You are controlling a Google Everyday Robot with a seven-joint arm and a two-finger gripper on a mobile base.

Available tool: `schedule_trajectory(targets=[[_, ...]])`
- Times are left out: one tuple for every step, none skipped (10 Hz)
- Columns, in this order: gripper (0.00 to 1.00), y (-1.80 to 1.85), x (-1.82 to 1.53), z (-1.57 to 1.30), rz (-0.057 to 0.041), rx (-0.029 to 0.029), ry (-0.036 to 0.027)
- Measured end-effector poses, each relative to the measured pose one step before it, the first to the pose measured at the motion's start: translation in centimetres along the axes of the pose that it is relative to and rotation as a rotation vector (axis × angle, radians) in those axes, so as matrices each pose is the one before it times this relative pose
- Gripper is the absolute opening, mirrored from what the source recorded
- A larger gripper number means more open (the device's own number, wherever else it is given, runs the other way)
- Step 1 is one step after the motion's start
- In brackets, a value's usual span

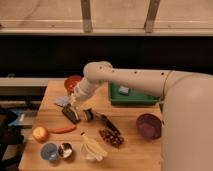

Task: Place fork in metal cup

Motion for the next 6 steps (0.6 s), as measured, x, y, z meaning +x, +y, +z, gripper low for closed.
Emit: schedule_trajectory(targets=[[0.0, -0.048, -0.011, -0.06, 0.00075, 0.00051, -0.00097], [0.0, -0.113, 0.009, -0.067, 0.0019, 0.00051, -0.00118], [0.0, 0.062, -0.016, 0.039, -0.00105, -0.00029, 0.00058], [0.0, 0.094, -0.04, 0.03, -0.00134, -0.00061, 0.00017], [0.0, -0.039, 0.066, 0.038, 0.00043, 0.00062, 0.00121], [0.0, 0.005, 0.044, 0.015, -0.00073, -0.00116, 0.00071]])
